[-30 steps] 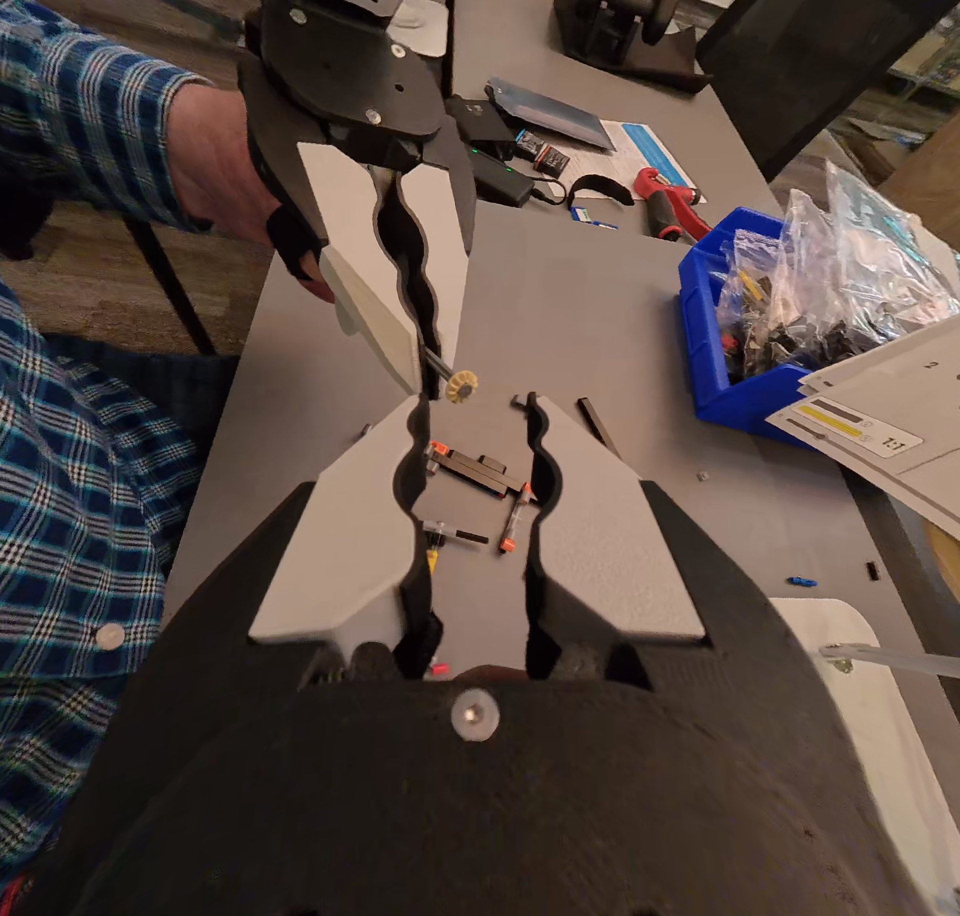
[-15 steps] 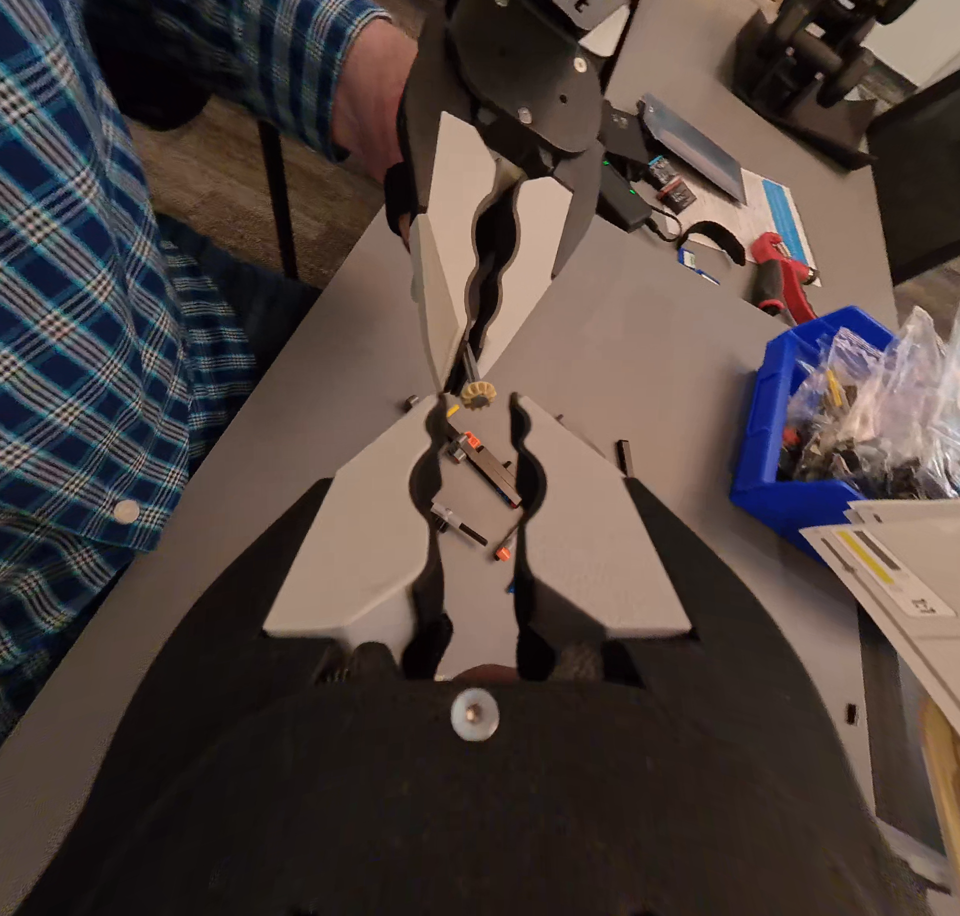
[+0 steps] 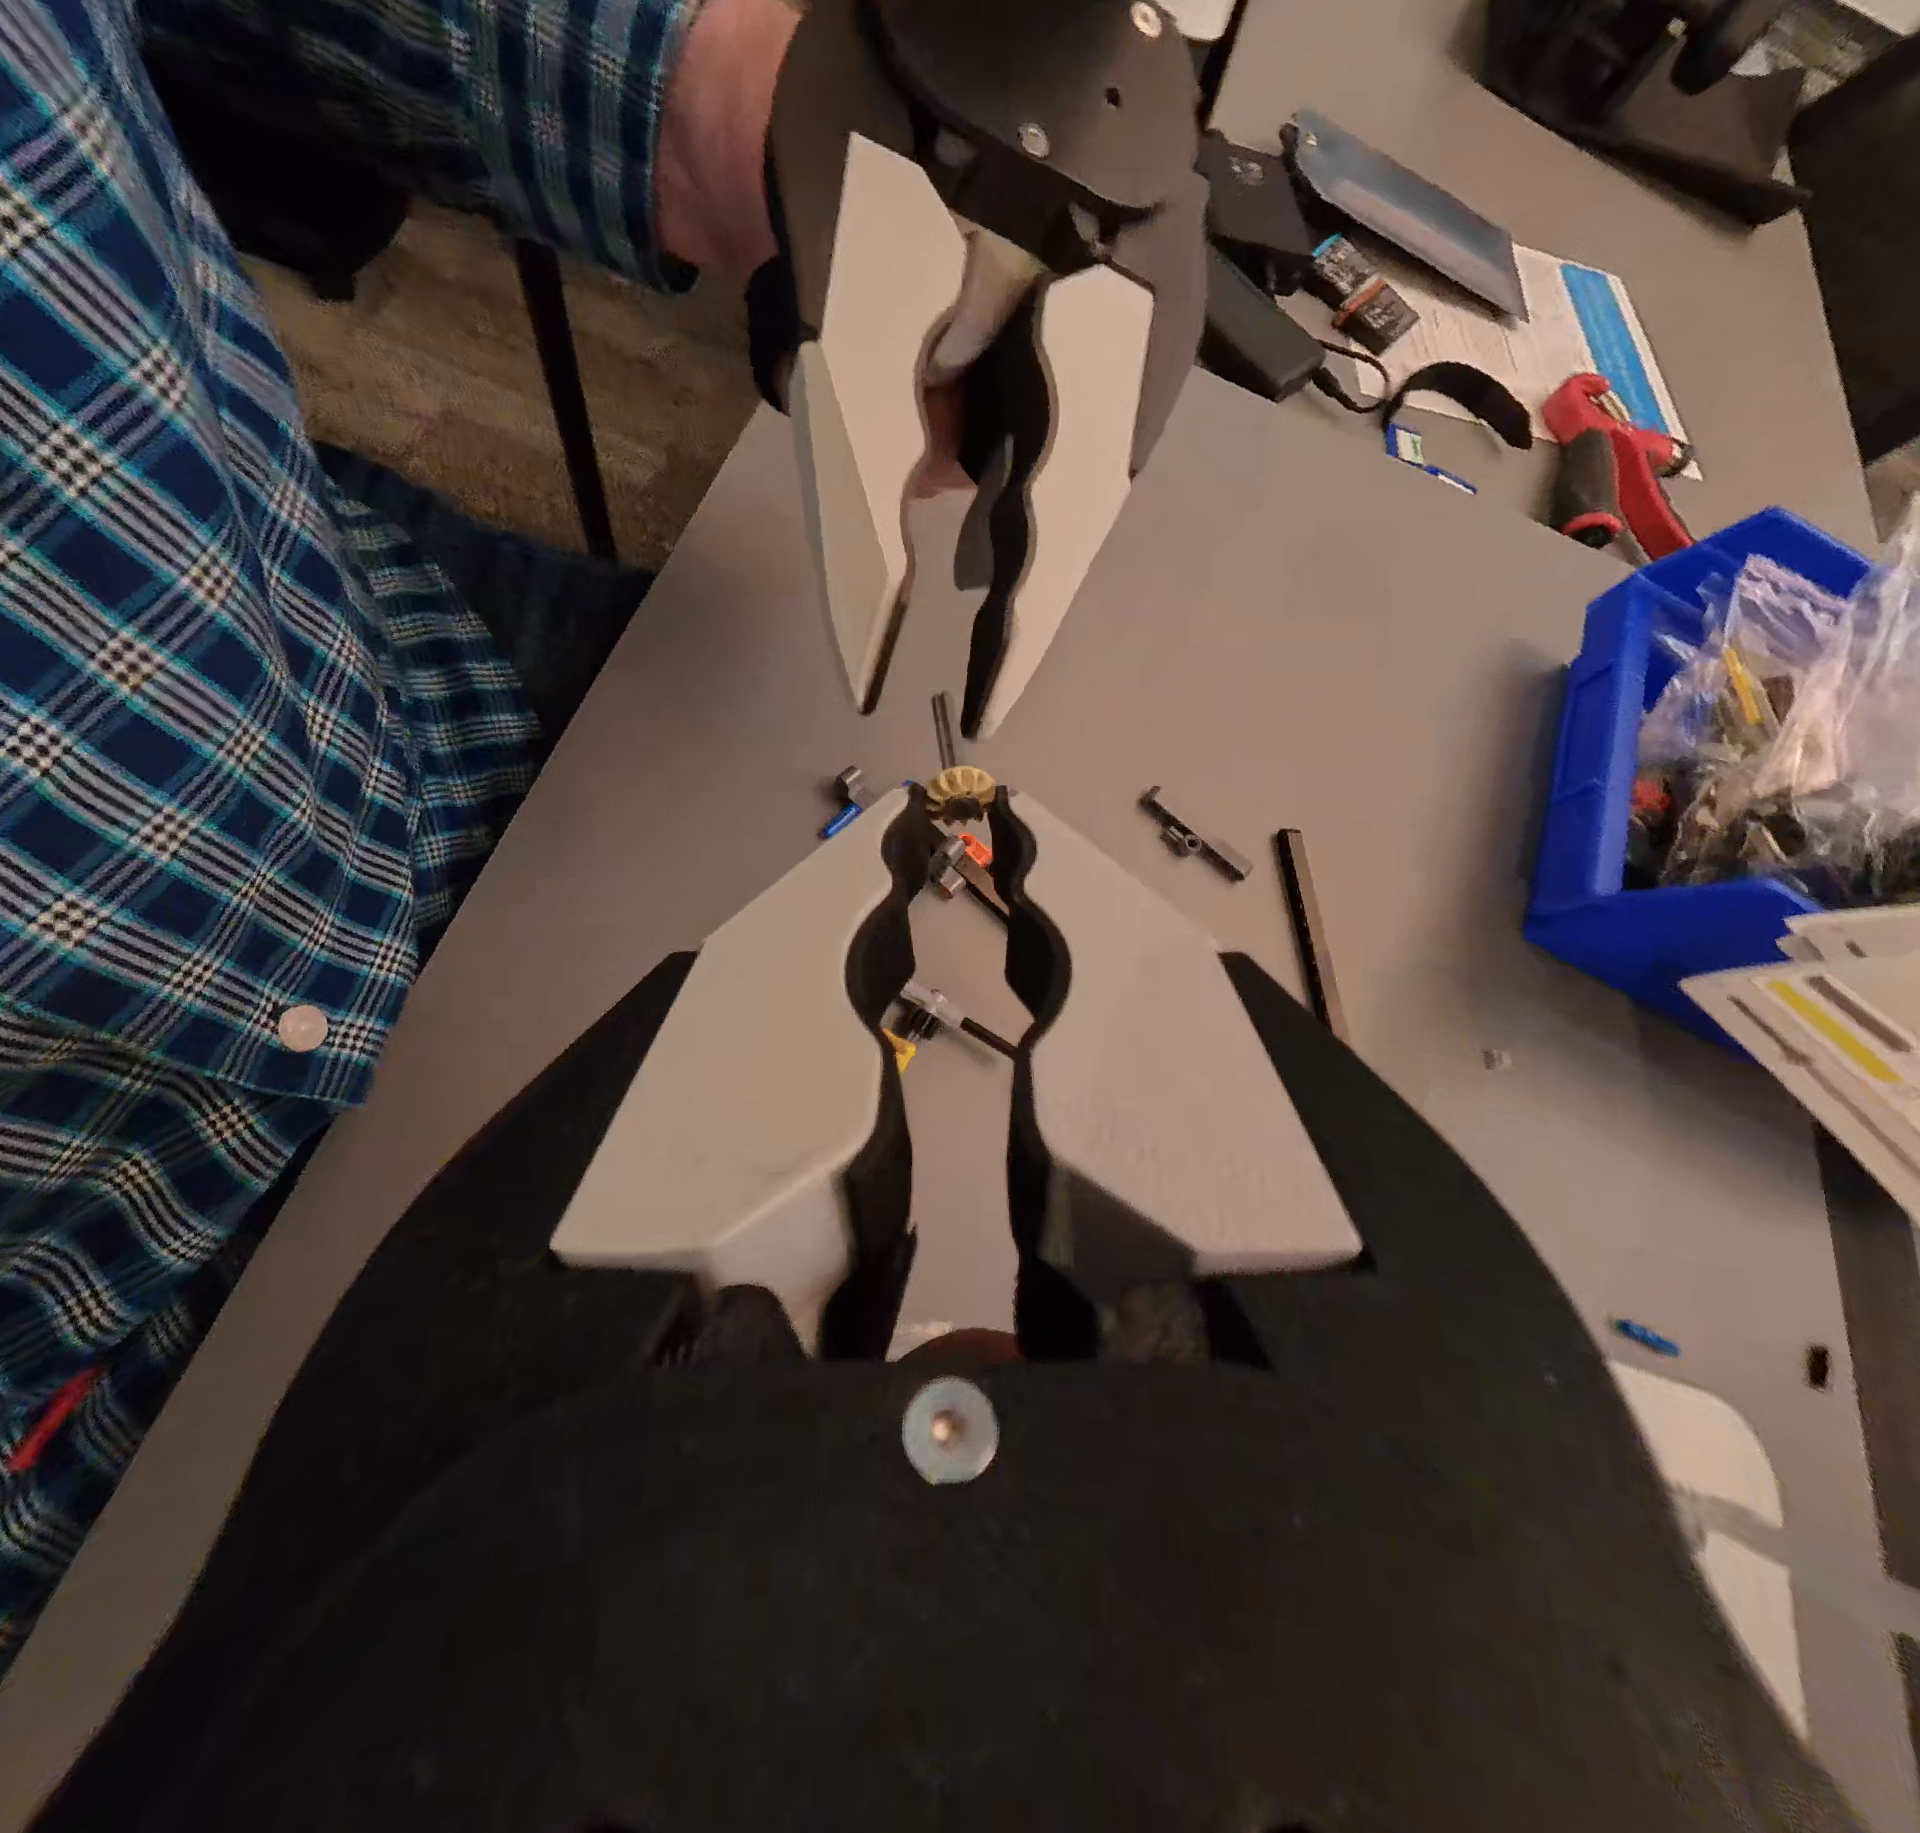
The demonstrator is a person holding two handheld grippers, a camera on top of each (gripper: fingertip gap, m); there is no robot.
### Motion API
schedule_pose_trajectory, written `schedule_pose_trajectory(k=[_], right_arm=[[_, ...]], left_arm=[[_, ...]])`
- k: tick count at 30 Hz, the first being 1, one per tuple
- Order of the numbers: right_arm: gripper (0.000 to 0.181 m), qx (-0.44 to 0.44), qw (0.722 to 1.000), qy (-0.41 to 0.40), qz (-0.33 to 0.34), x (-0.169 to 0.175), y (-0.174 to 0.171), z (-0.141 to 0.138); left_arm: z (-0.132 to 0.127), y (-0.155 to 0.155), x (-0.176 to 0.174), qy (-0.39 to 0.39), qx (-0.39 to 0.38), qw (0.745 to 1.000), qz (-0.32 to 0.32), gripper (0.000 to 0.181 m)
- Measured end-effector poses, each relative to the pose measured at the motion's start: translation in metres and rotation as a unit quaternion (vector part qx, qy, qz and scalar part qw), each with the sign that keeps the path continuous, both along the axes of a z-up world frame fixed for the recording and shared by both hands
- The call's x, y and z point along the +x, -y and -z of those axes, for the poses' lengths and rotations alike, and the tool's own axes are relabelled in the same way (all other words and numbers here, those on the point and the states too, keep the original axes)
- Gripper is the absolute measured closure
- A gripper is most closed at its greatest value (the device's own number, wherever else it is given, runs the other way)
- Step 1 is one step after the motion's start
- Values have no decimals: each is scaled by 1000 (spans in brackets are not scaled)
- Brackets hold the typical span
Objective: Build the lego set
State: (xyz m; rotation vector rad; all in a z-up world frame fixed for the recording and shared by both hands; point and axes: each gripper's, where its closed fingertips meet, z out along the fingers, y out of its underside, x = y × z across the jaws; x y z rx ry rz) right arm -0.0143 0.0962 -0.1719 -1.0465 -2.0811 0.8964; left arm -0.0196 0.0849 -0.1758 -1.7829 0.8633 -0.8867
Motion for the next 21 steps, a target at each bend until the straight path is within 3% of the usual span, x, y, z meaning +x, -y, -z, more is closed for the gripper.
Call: schedule_pose_trajectory(k=[5, 16, 21], right_arm=[[172, -30, 998, -20, 58, 8, -14, -4], [172, -78, 985, -52, 143, 31, -24, -2], [172, -94, 980, -59, 166, 38, -24, 4]], left_arm=[[2, -6, -11, -1, 3, 1000, -27, 160], [33, -19, -20, -71, -9, 995, -74, 132], [42, -22, -21, -80, -15, 993, -85, 133]])
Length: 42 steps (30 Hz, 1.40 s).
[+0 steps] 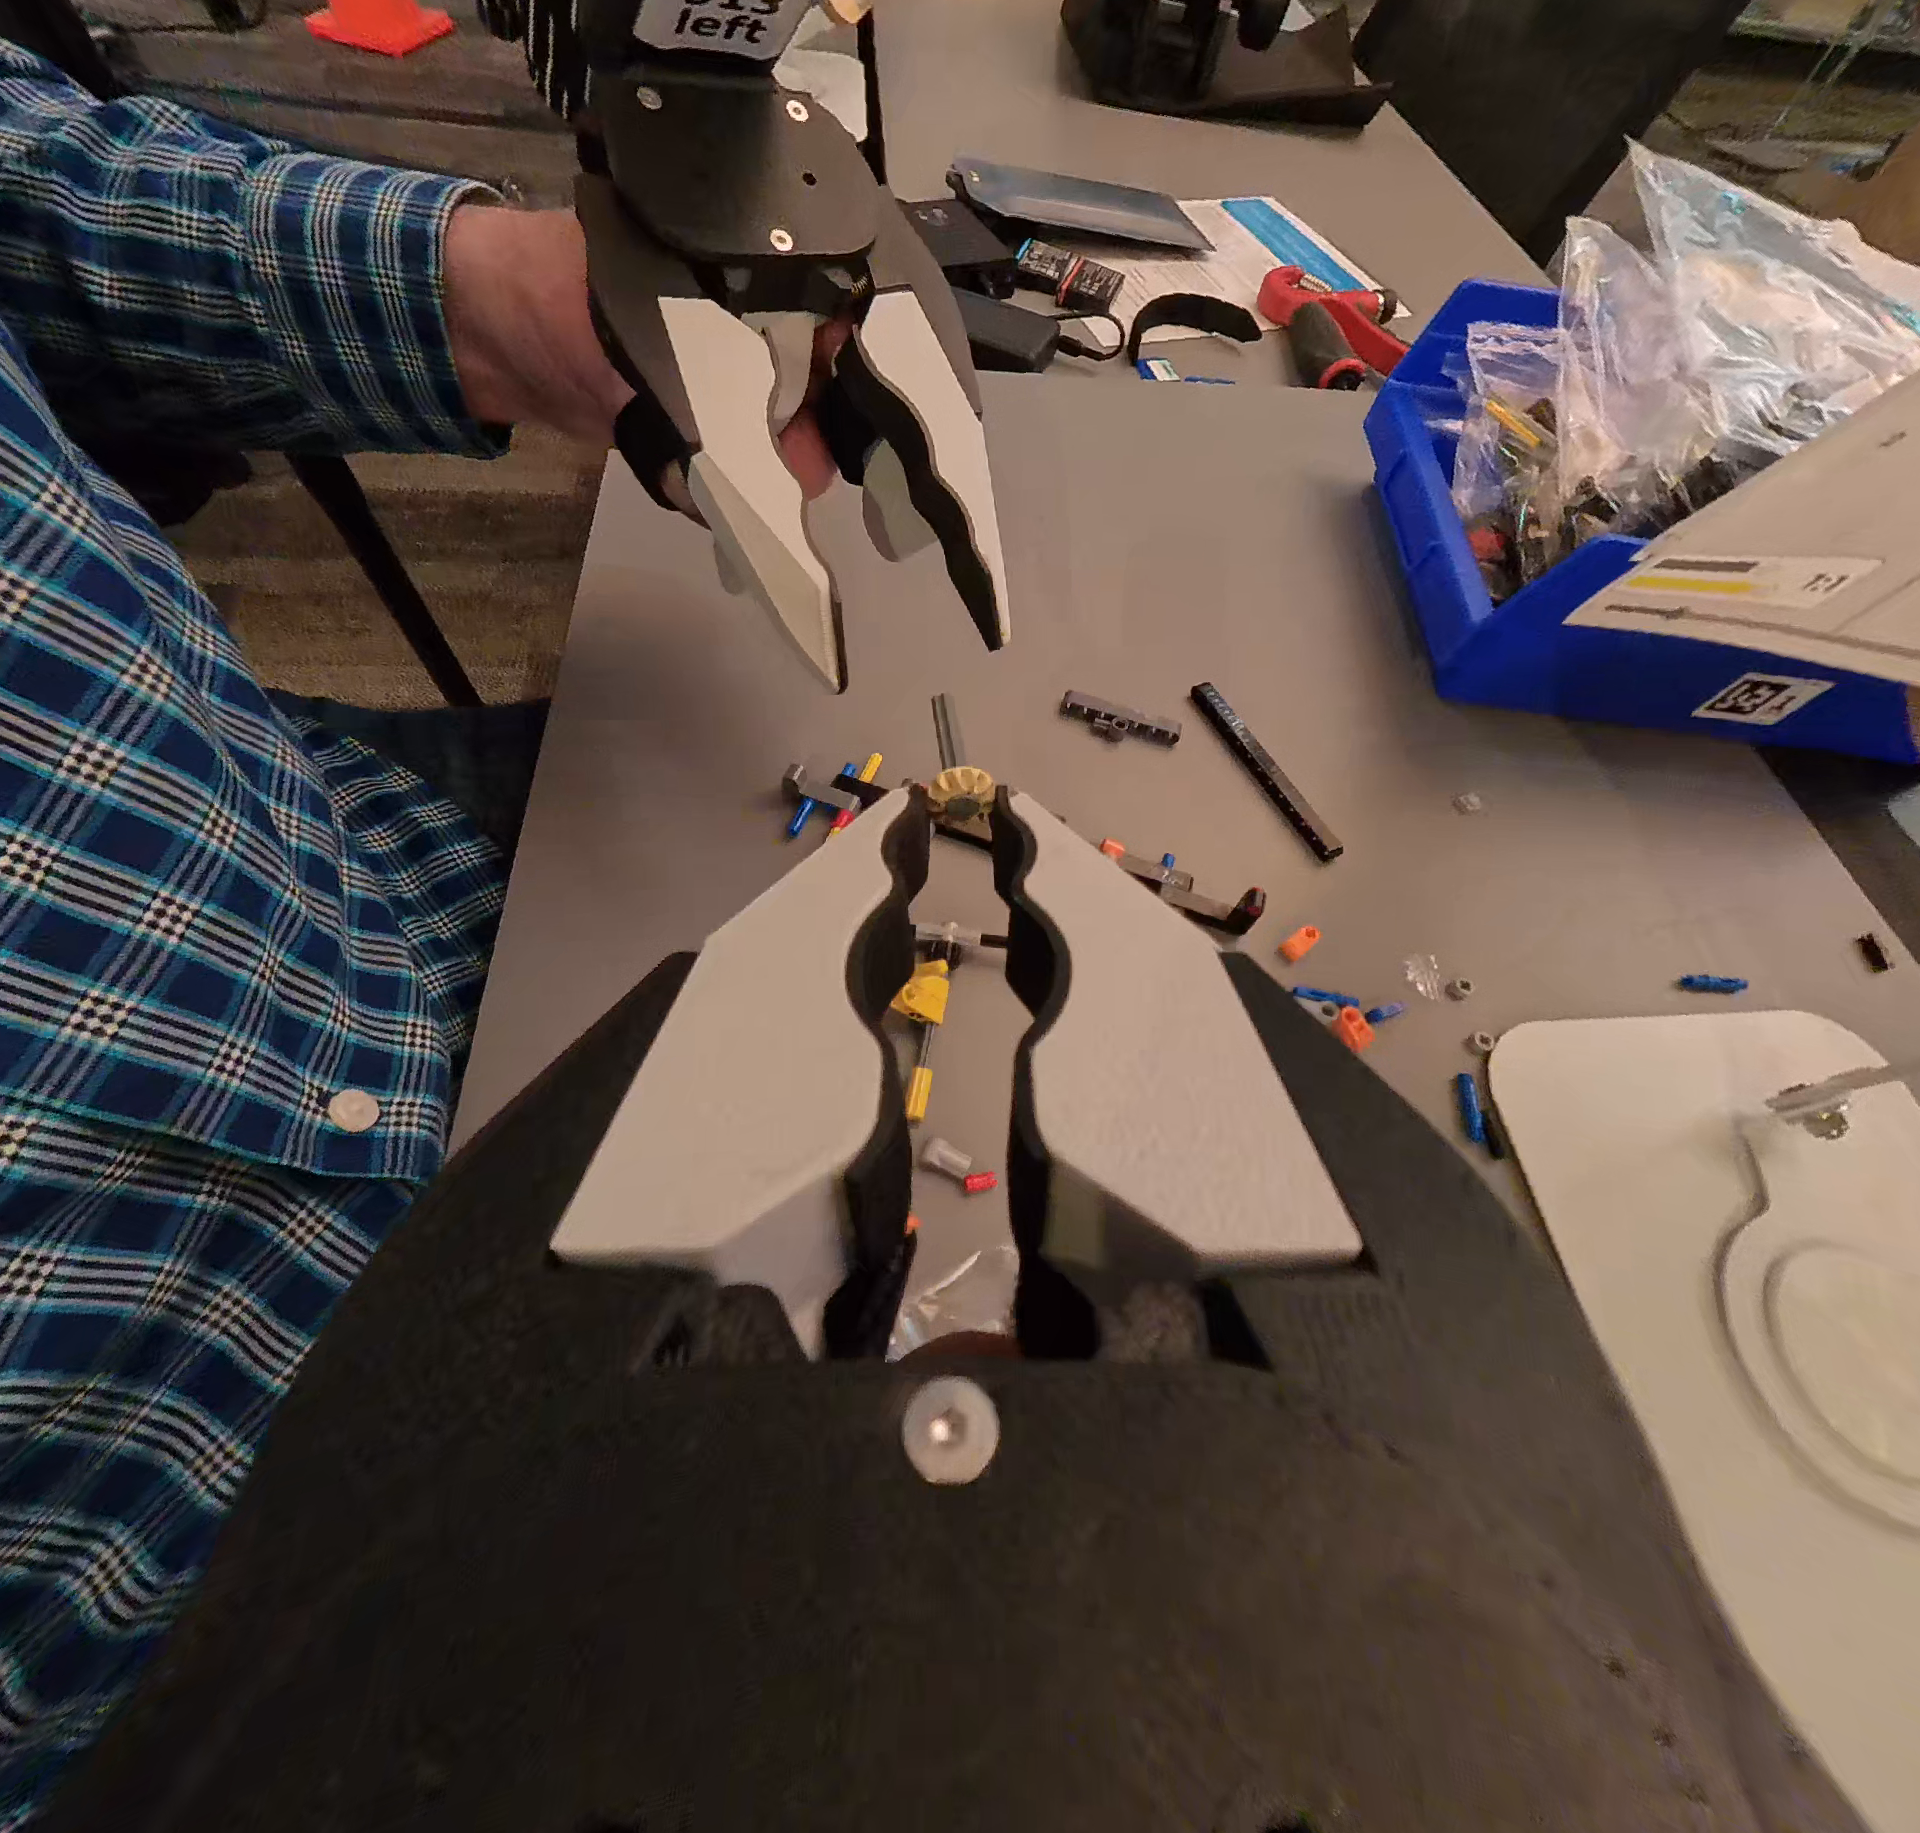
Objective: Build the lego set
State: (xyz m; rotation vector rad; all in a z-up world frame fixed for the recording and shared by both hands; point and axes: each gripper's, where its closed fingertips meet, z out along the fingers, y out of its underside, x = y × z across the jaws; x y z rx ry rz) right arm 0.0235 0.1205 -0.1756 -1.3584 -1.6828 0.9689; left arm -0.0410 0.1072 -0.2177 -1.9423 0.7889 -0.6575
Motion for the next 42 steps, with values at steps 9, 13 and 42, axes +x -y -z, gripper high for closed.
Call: schedule_pose_trajectory(k=[9, 13, 42], right_arm=[[172, -14, 1000, -1, 20, 5, 0, 10], [172, -14, 1000, 0, 27, 7, -1, 11], [171, 34, 984, 52, 166, 147, -41, 25]], left_arm=[[7, -3, -4, -18, 1, 1000, -13, 139], [8, -2, -4, -25, 2, 1000, -12, 141], [43, -65, 65, -224, 33, 972, 57, 159]])
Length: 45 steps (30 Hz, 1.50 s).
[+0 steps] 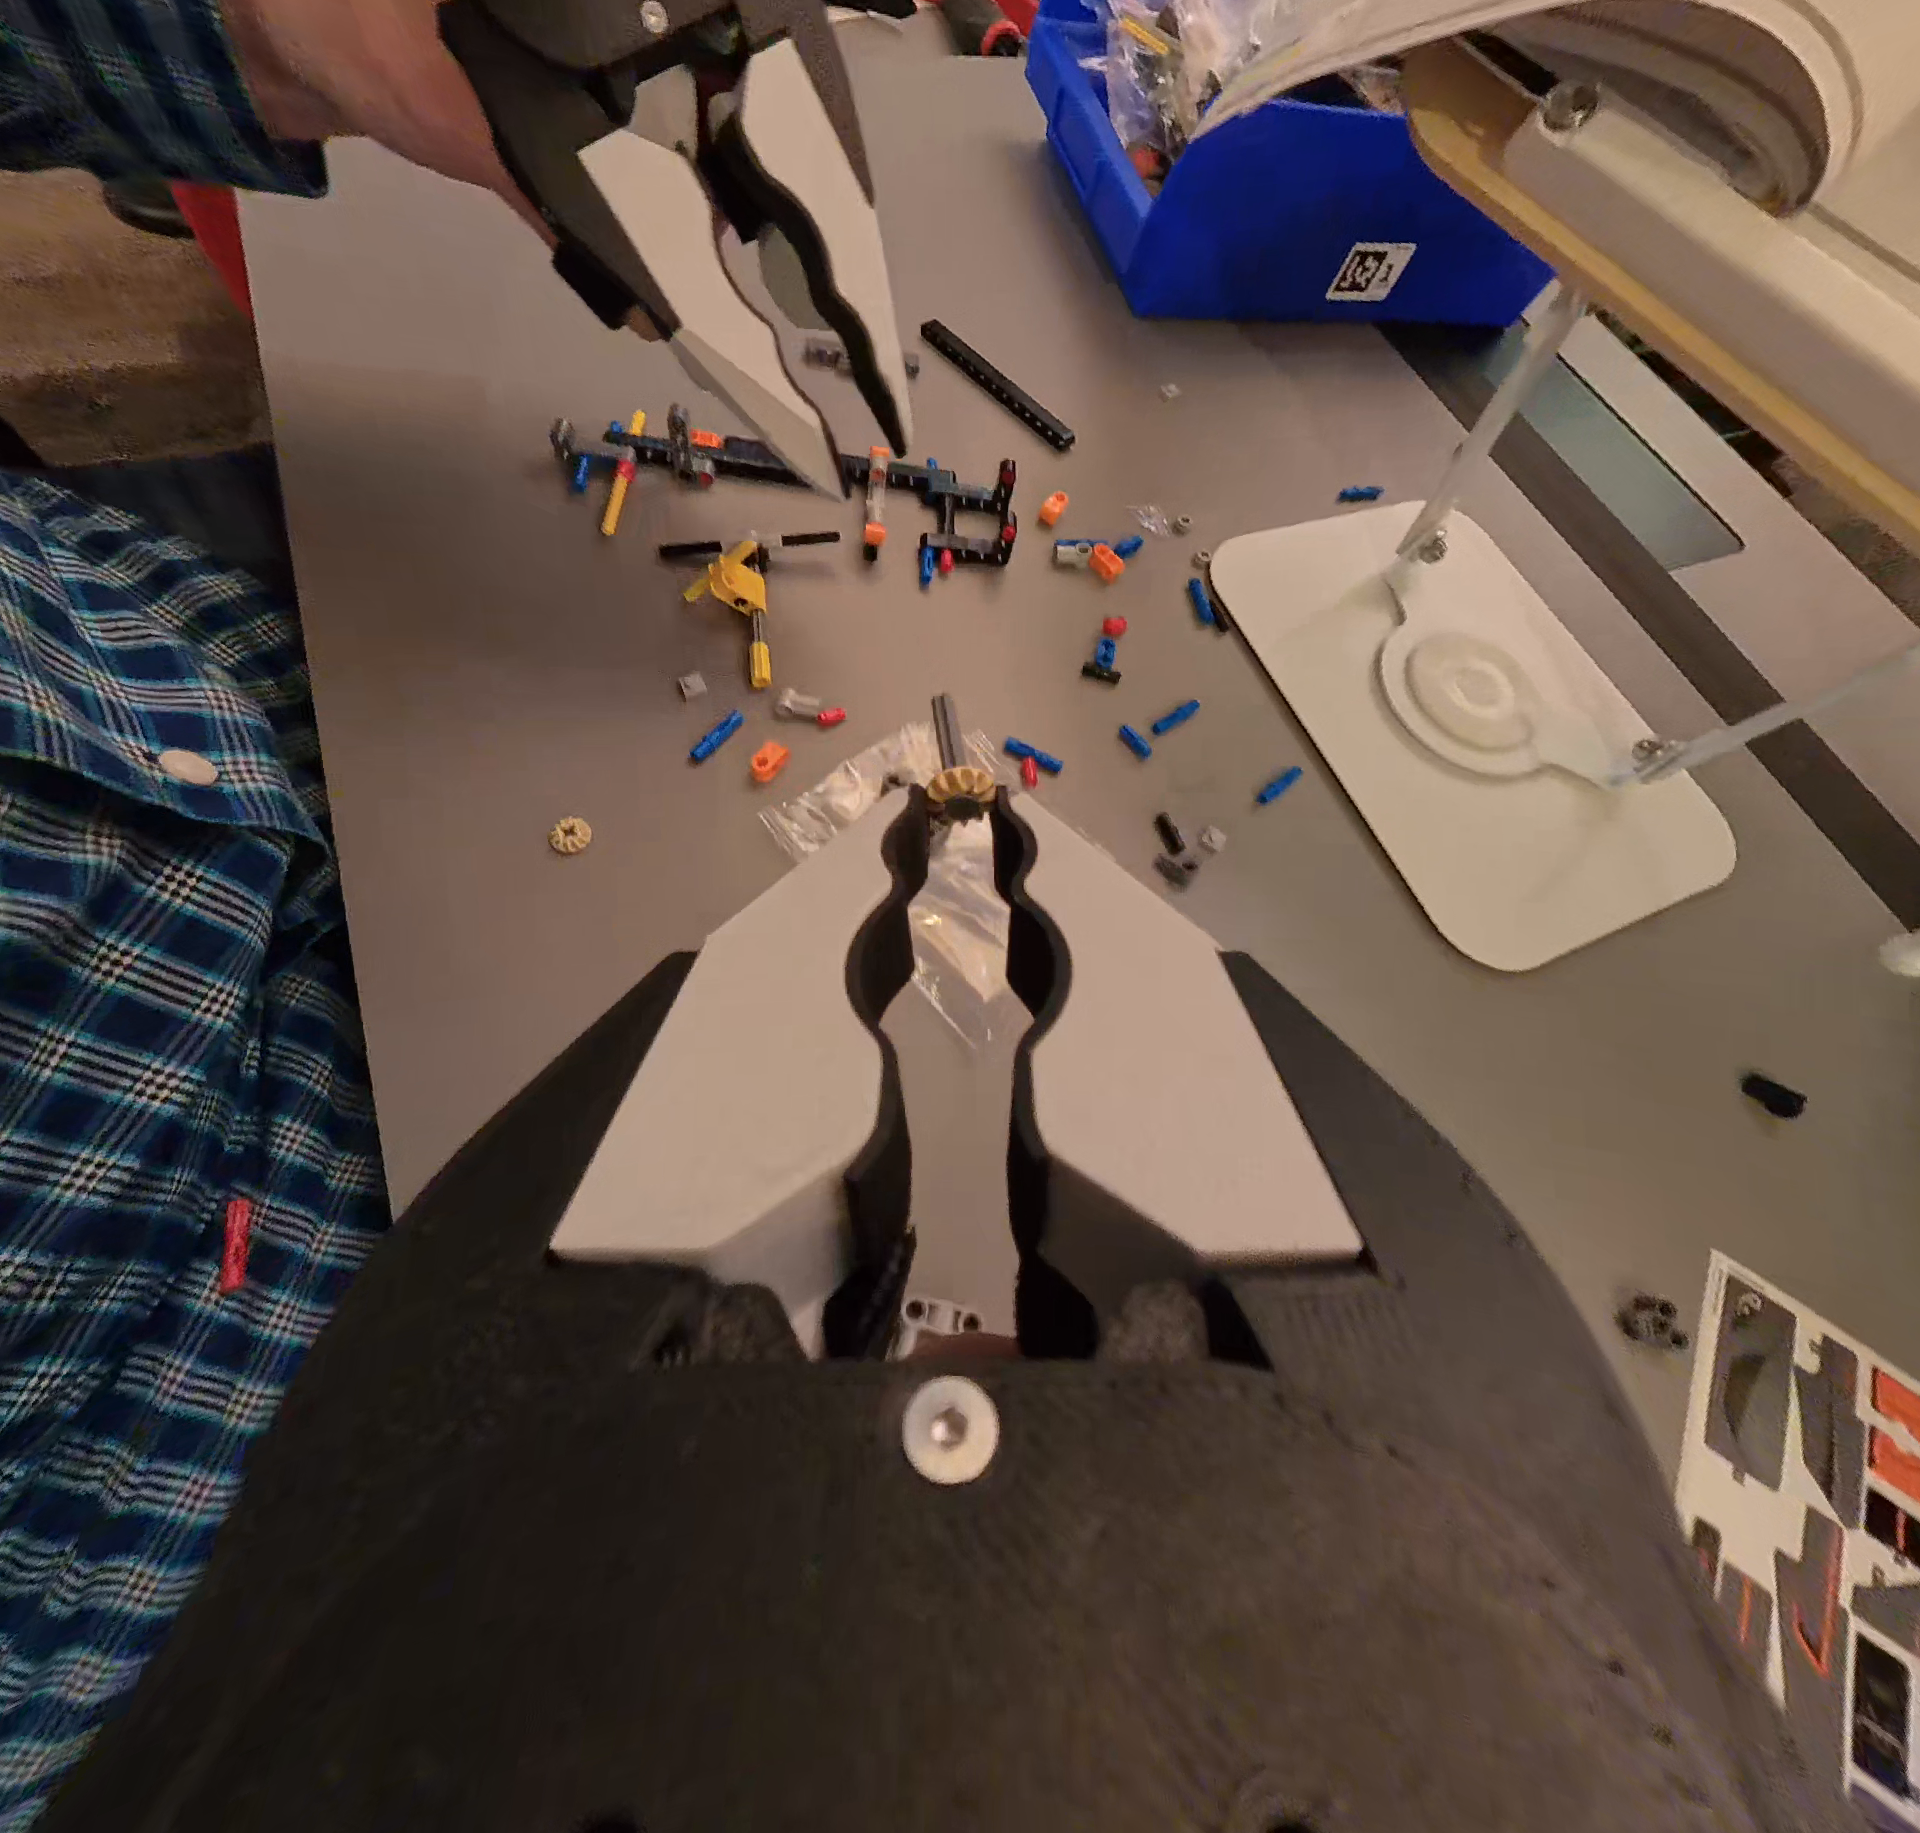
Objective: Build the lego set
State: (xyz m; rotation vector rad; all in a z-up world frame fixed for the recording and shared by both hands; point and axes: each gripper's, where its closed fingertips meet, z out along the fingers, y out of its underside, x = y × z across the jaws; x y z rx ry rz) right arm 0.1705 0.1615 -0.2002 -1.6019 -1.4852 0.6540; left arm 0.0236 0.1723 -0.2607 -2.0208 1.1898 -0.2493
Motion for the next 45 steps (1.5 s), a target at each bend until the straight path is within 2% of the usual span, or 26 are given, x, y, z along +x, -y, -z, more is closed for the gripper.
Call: schedule_pose_trajectory(k=[6, 11, 19, 23, 27, 37, 45], right_arm=[[172, -9, 1000, 8, 26, 29, -4, 12], [172, -17, 998, 0, 53, 52, -12, 15], [172, -27, 997, -6, 72, 76, -17, 23], [172, -33, 995, -5, 96, 98, -21, 29], [172, -36, 992, -1, 119, 120, -25, 35], [172, -47, 988, -9, 146, 151, -30, 47], [171, -61, 989, -4, 135, 157, -22, 63]], left_arm=[[18, -33, 24, -47, -8, 998, 45, 160], [24, -53, 45, -57, -13, 996, 70, 162], [28, -78, 94, -62, -16, 992, 110, 161], [31, -88, 110, -68, -21, 991, 116, 161], [45, -96, 116, -99, -37, 987, 120, 160], [46, -102, 139, -99, -58, 985, 130, 155], [44, -69, 125, -85, -98, 984, 124, 151]])
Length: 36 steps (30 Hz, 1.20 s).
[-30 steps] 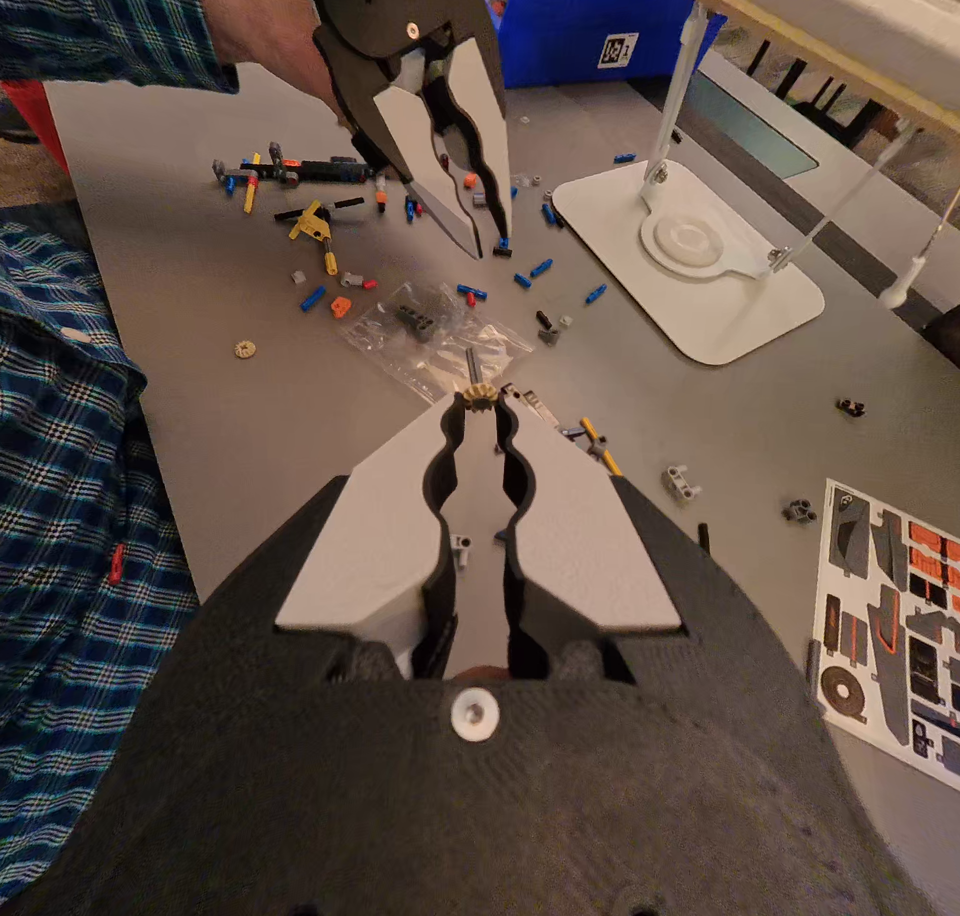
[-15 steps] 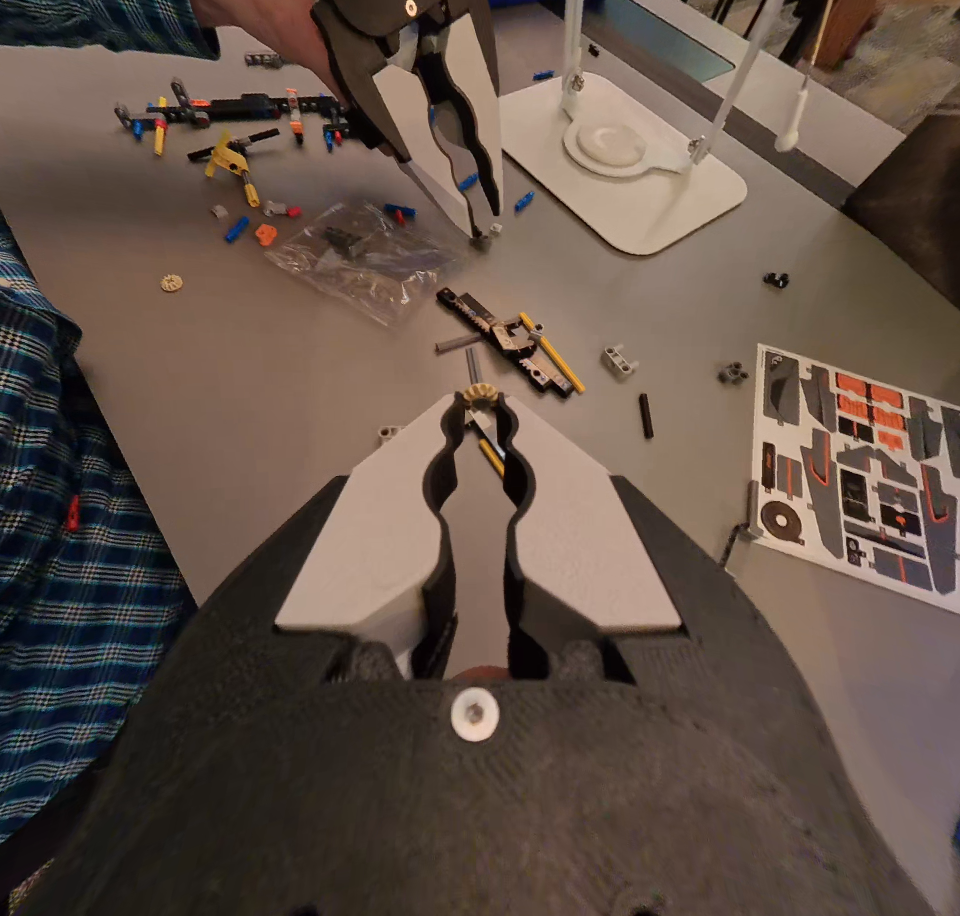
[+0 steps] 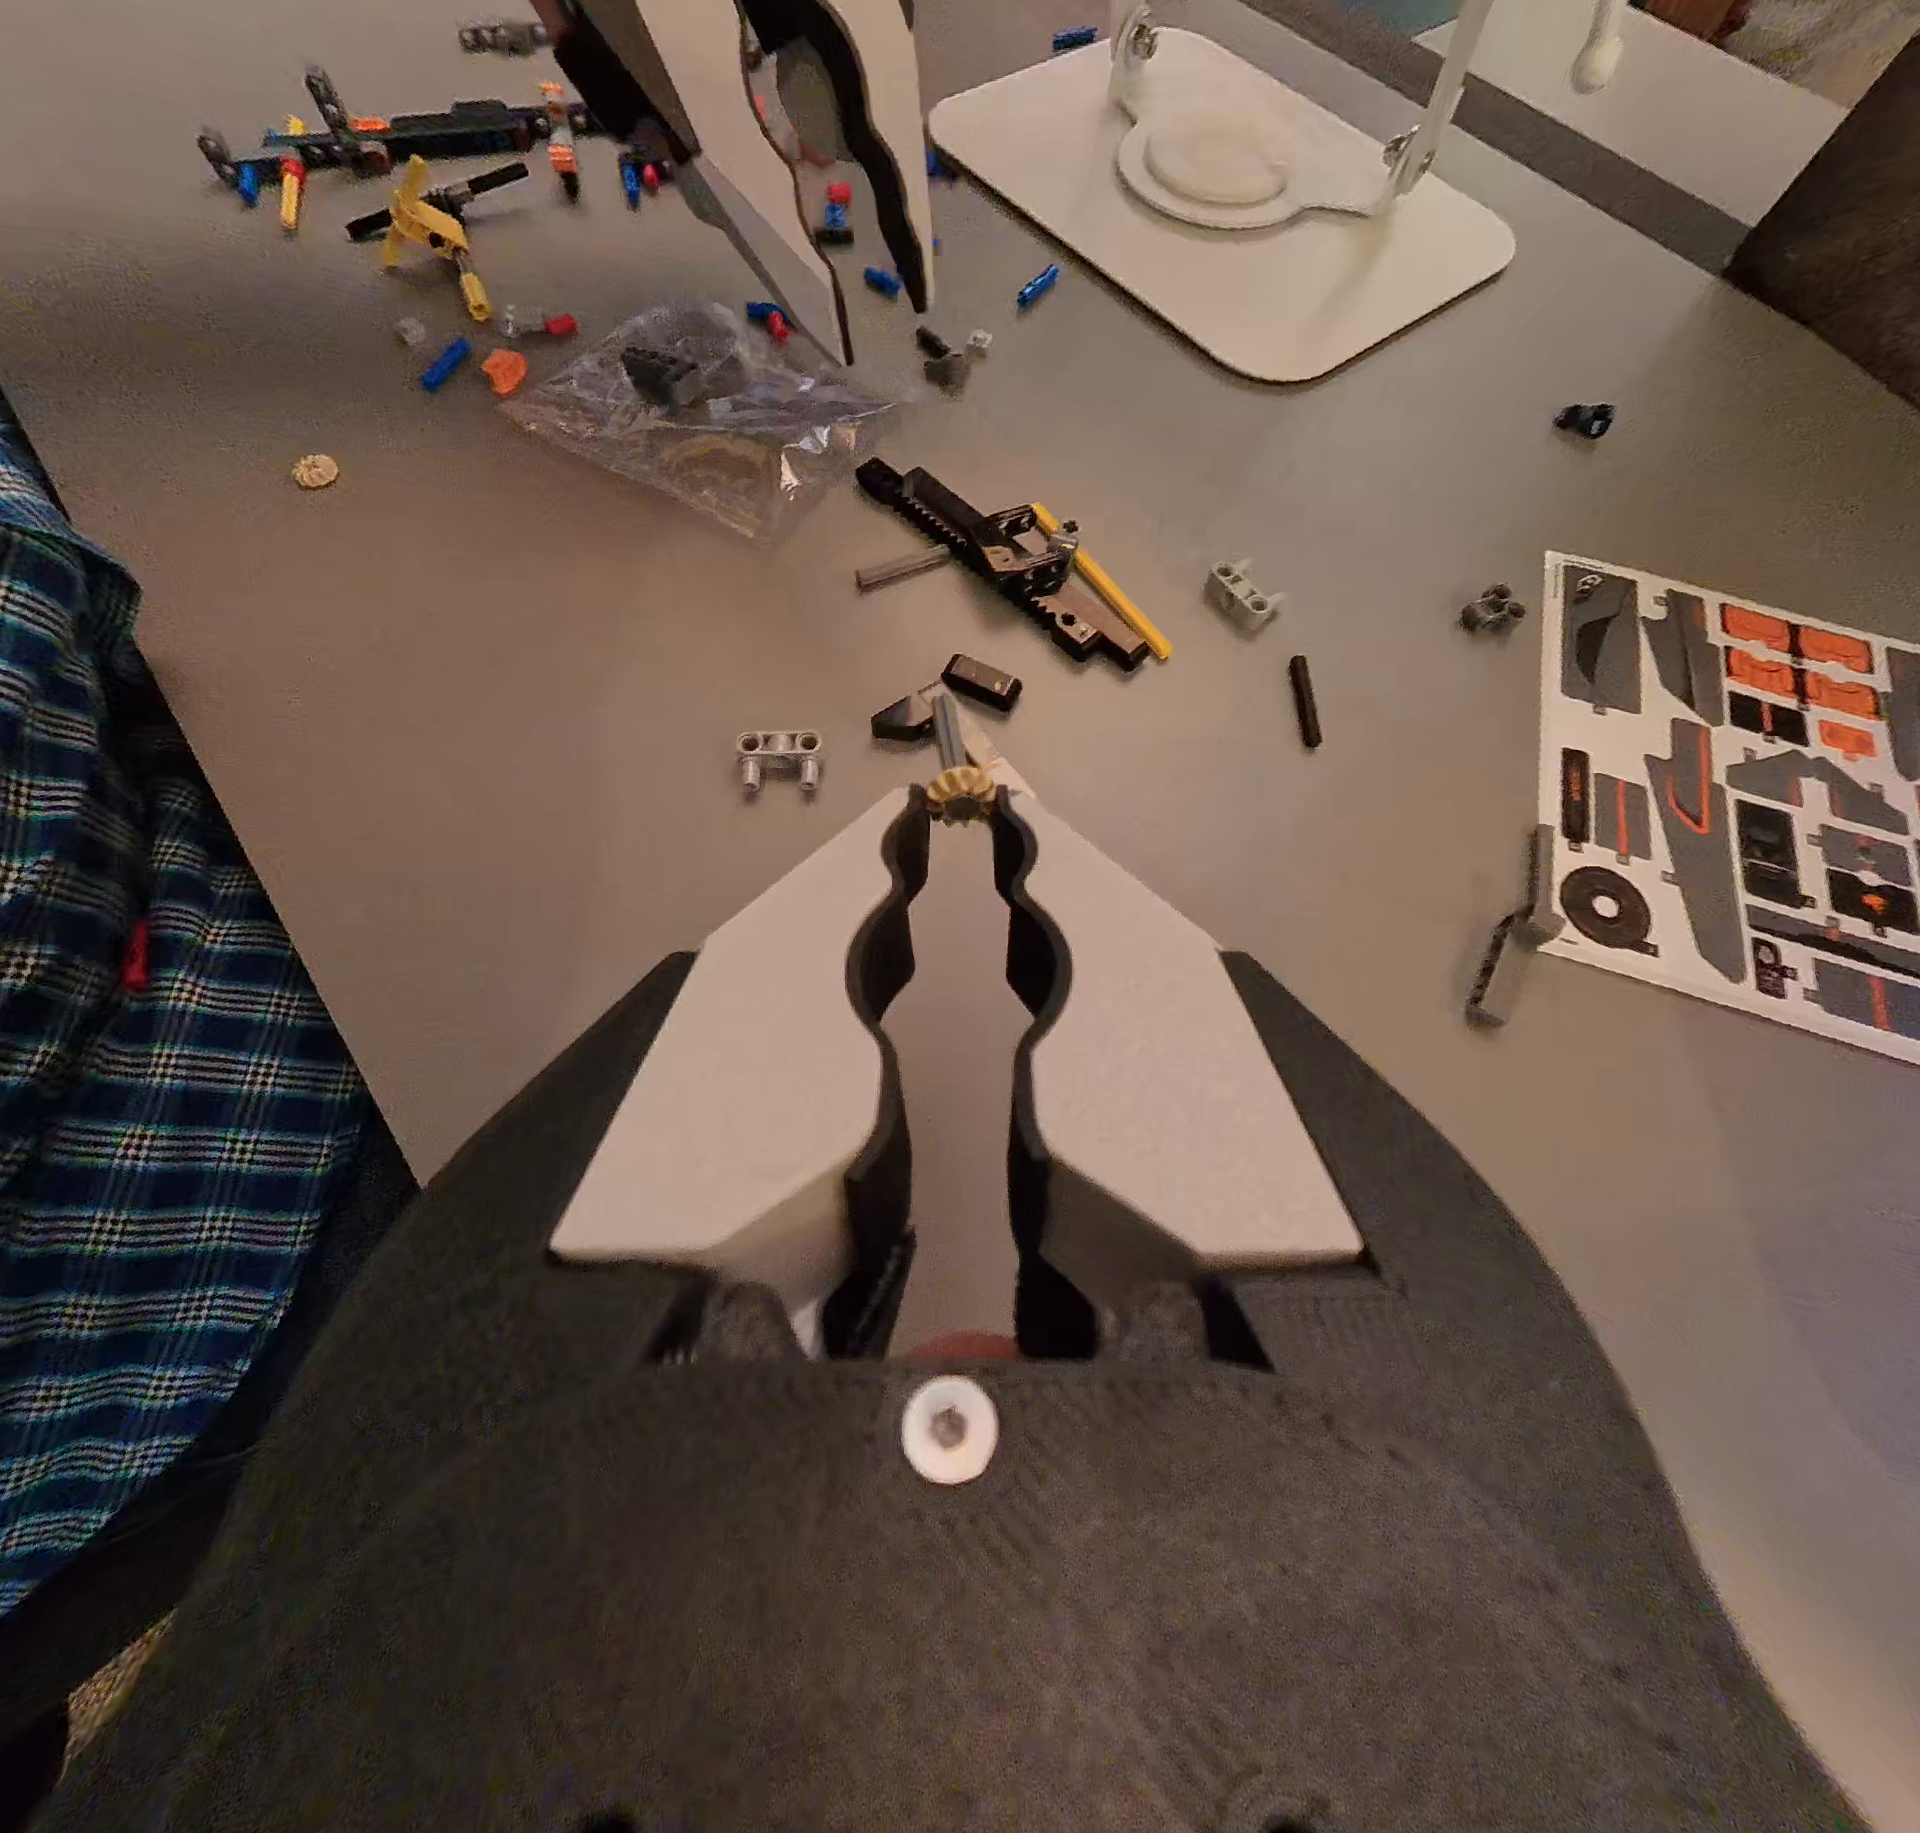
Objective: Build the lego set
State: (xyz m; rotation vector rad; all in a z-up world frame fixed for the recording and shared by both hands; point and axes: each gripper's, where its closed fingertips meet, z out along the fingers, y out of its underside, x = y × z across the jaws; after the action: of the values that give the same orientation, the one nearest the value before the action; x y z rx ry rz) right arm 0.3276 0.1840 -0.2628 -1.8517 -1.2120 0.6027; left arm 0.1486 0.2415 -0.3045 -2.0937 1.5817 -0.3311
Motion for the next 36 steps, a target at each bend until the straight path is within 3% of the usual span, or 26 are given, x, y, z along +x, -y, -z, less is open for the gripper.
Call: schedule_pose_trajectory(k=[6, 18, 26, 31, 36], right_arm=[[171, -7, 1000, 0, -17, -8, 6, 7], [171, -12, 998, -14, -61, -35, 19, 7], [172, -9, 996, -17, -87, -52, 27, 3], [172, -12, 995, -23, -100, -60, 31, 3], [172, -14, 993, -26, -111, -67, 33, 4]], left_arm=[[-2, 33, -23, -10, -5, 1000, -25, 151], [-23, 83, -121, -33, -11, 992, -122, 157], [-3, 140, -102, -45, -30, 996, -64, 162], [6, 145, -98, -36, -22, 996, -80, 162], [-10, 134, -105, -14, 16, 994, -106, 162]])
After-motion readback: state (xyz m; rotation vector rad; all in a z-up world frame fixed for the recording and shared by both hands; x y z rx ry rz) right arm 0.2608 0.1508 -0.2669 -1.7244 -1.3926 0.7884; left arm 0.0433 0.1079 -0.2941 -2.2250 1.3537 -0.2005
